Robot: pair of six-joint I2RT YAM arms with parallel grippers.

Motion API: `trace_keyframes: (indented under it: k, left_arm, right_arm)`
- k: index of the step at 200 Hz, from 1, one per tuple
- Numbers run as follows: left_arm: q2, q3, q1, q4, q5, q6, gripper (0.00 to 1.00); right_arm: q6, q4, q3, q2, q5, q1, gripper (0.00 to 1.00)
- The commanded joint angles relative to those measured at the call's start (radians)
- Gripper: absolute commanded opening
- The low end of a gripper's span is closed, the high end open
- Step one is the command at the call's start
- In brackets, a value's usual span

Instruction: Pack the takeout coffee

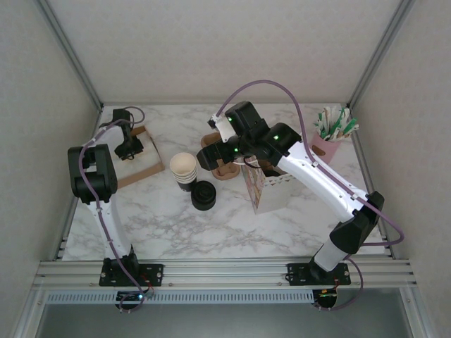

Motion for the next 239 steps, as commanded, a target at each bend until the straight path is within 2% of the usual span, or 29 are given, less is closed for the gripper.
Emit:
trace_keyframes:
  k: [1,46,239]
  left_arm:
    - [-0.043,0.013,-0.009,-0.056,0.018,-0.005,0.36]
    - [-0.053,0.027,-0.009,-0.063,0.011,-0.005,0.26]
    - [-0.133,0.049,-0.009,-0.089,-0.023,0.001,0.15]
  right_arm:
    - [0.012,-0.003,-0.007,-0.027,0.021,0.011,0.99]
    - [0.012,-0.003,-0.010,-0.027,0.024,0.010,0.99]
    - [0.018,-0.022,0.030,0.007,0.017,0.016,0.99]
